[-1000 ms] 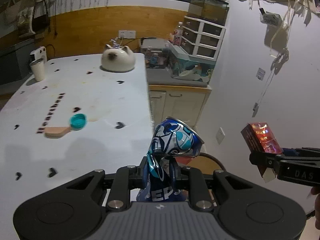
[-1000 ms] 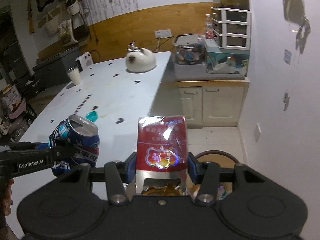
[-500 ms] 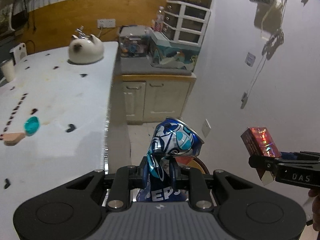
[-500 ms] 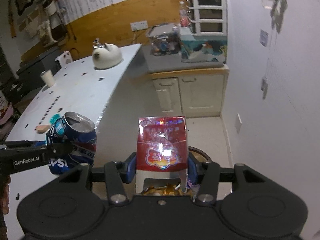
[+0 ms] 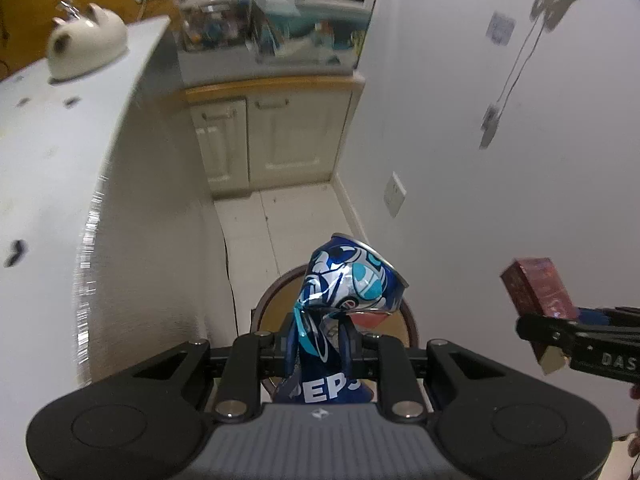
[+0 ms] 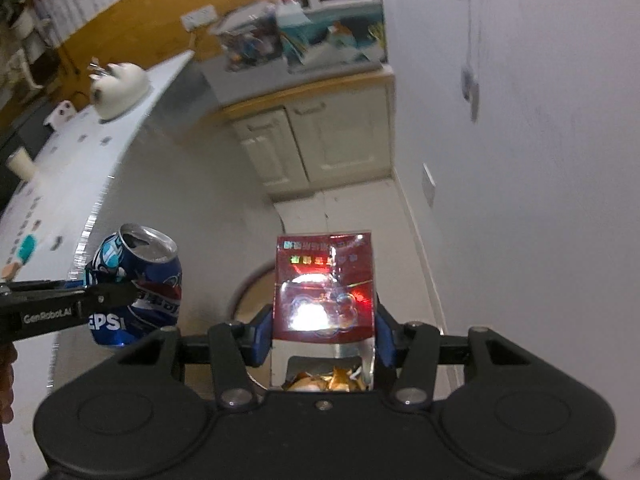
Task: Collect trash
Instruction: 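Carry the Pepsi can and red snack box with both tools over the tan bin, then open both tools to drop the can and snack box into the bin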
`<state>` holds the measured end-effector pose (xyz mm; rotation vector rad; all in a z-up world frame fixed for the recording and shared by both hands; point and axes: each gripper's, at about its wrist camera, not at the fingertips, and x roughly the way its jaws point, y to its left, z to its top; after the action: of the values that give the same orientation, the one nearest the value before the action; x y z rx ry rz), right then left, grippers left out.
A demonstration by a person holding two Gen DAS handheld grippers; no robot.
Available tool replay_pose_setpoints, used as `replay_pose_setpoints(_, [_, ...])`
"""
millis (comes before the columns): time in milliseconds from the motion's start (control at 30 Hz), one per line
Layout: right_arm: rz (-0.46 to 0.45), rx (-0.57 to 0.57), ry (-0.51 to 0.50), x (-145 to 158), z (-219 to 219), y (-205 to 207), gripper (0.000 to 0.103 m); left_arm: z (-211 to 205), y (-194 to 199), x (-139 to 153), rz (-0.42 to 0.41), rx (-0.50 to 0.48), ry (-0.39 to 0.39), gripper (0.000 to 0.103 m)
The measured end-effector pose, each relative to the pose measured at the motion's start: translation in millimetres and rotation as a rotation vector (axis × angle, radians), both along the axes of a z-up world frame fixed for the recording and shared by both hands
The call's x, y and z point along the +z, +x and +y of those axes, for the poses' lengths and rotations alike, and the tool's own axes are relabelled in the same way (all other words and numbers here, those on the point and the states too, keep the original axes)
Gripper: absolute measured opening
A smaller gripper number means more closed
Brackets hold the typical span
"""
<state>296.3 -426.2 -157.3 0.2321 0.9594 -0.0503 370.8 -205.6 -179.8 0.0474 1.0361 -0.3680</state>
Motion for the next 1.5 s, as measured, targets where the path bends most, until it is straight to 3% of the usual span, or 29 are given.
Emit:
replay_pose_setpoints(333, [0.125,-0.034,0.064,-86,-10,40,0.052,-29,61,-111,0.15,-0.085,0.094,0.022])
replay_pose_setpoints(733, [0.246,-0.057,0.143,-157,-9,51,0.052,-88,104,-209,0.158,-0.257,0.16,0.022])
replay_pose_setpoints(1133, [0.272,-0.092,0.182,-183,-11,55,0.052,-92,120,-247,0.147,-0.285,0.222,0.024])
replay_pose_setpoints(1267, [0.273,-0.091,0.181,-185,-10,62,0.052,-86,124,-252,0.159,-0.26,0.207,0.047])
replay_pose_setpoints(1500, [0.278,-0.084,0.168,-187,-9,68,0.052,-66,111,-236,0.203,-0.179,0.148,0.052])
